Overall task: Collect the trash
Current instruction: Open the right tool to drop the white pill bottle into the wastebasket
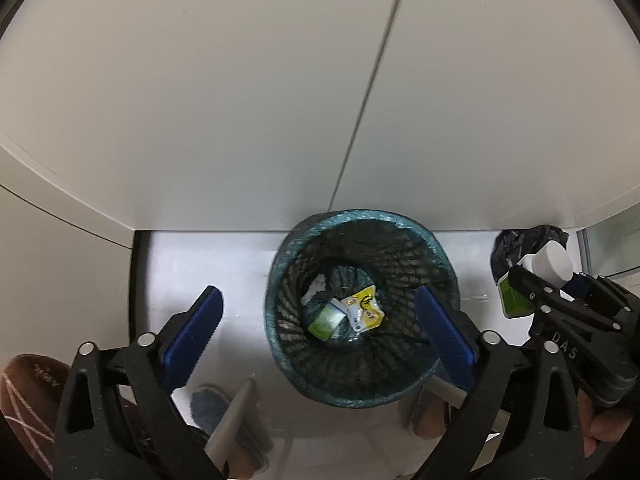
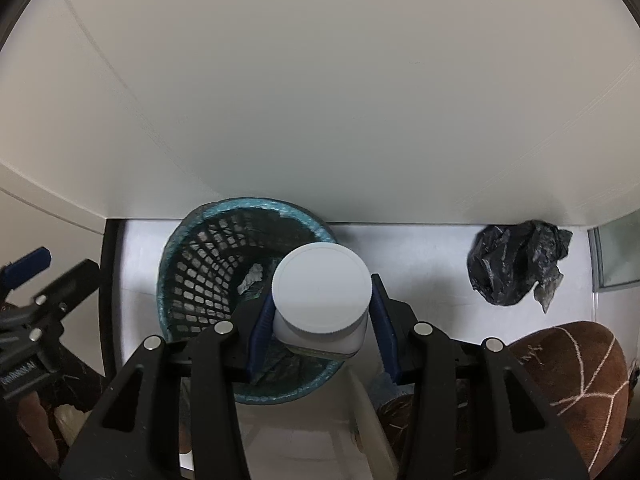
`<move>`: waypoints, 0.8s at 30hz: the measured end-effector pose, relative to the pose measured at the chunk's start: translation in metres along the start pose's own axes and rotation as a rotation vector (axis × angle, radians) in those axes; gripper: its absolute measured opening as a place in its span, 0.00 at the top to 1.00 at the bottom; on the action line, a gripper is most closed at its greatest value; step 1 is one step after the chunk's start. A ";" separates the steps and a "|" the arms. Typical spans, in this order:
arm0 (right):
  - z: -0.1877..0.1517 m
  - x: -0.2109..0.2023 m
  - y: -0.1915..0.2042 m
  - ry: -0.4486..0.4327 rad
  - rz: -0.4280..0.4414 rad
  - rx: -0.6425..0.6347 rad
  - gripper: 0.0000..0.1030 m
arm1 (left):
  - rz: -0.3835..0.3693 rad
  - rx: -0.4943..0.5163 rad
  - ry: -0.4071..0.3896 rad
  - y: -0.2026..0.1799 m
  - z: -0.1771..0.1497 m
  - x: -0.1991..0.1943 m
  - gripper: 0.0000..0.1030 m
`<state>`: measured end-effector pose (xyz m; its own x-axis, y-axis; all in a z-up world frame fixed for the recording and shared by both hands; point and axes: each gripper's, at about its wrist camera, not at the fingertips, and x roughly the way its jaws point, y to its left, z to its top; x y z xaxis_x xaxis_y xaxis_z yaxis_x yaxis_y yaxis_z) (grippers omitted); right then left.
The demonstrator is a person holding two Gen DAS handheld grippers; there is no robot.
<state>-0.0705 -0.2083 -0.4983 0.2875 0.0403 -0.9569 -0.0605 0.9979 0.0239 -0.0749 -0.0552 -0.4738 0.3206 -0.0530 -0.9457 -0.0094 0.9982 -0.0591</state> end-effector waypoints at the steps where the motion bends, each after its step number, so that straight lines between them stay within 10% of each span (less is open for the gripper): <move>1: 0.000 0.000 0.005 -0.001 0.002 -0.014 0.59 | 0.008 0.006 -0.002 0.002 0.000 -0.002 0.06; 18: 0.001 0.016 0.061 0.050 0.044 -0.120 0.58 | 0.067 -0.022 0.050 0.046 -0.007 -0.003 0.06; 24: 0.003 0.006 0.059 0.032 0.038 -0.126 0.37 | 0.070 -0.027 0.049 0.051 -0.009 -0.006 0.06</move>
<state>-0.0695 -0.1487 -0.5019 0.2518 0.0745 -0.9649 -0.1907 0.9813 0.0260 -0.0855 -0.0042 -0.4743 0.2711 0.0152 -0.9624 -0.0564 0.9984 -0.0001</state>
